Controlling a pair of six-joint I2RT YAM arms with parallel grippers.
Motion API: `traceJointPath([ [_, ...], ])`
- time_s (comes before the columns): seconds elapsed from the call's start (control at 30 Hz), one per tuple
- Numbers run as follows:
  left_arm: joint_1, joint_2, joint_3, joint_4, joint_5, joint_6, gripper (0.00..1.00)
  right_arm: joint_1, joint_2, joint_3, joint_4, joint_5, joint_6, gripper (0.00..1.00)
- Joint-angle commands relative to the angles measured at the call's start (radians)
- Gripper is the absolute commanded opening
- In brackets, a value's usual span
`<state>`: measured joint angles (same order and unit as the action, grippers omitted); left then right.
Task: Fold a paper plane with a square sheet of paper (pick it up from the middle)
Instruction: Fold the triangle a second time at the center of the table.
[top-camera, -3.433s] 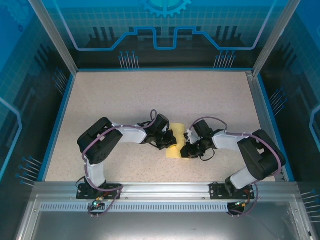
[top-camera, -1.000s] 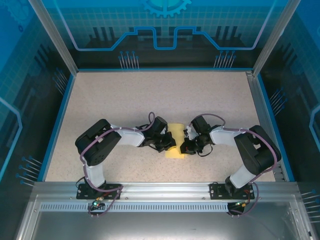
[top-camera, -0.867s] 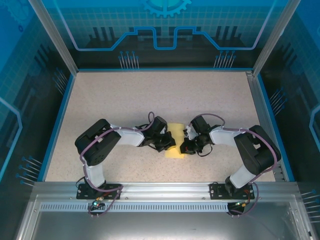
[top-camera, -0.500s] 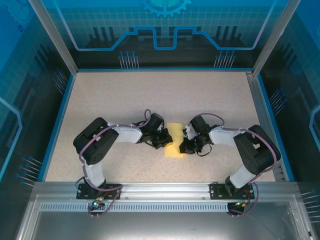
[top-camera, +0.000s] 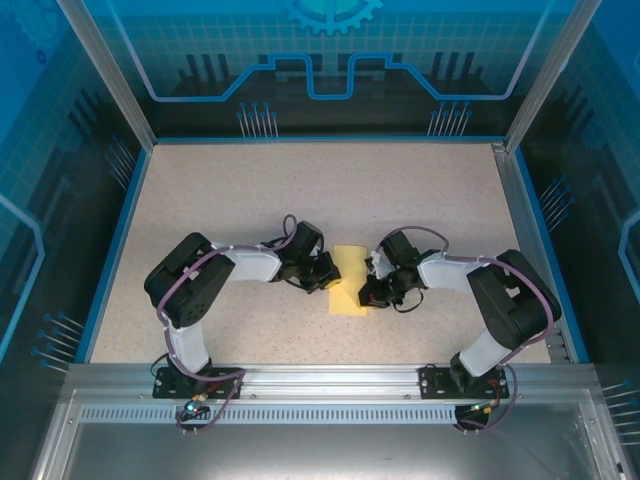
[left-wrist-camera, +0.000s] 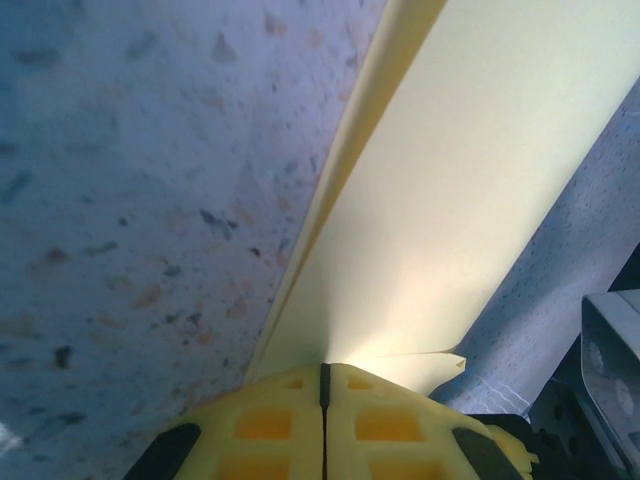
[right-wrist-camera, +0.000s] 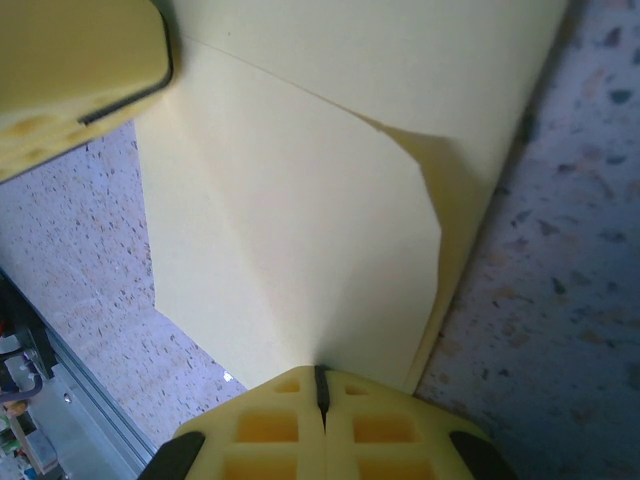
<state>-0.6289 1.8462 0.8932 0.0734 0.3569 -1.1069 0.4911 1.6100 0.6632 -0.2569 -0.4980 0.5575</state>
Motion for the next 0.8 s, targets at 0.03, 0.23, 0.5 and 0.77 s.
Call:
traceJointPath([
  [0.03,0.055,0.002,-0.041,-0.017,-0.11,0.037,0.08,0.015,0.056,-0.035,-0.092,0.141,-0.006,0.0],
  [0.23,0.068,-0.007,-0.056,0.002,-0.111,0.057,0.07,0.016,0.053,-0.037,-0.093,0.141,-0.004,0.0],
  [0.5,0.09,-0.074,-0.063,-0.054,-0.147,0.12,0.08,0.015,0.055,-0.038,-0.088,0.133,-0.006,0.0],
  [0.77,0.074,-0.173,-0.043,-0.068,-0.091,0.148,0.09,0.015,0.045,-0.043,-0.078,0.127,-0.009,0.0],
])
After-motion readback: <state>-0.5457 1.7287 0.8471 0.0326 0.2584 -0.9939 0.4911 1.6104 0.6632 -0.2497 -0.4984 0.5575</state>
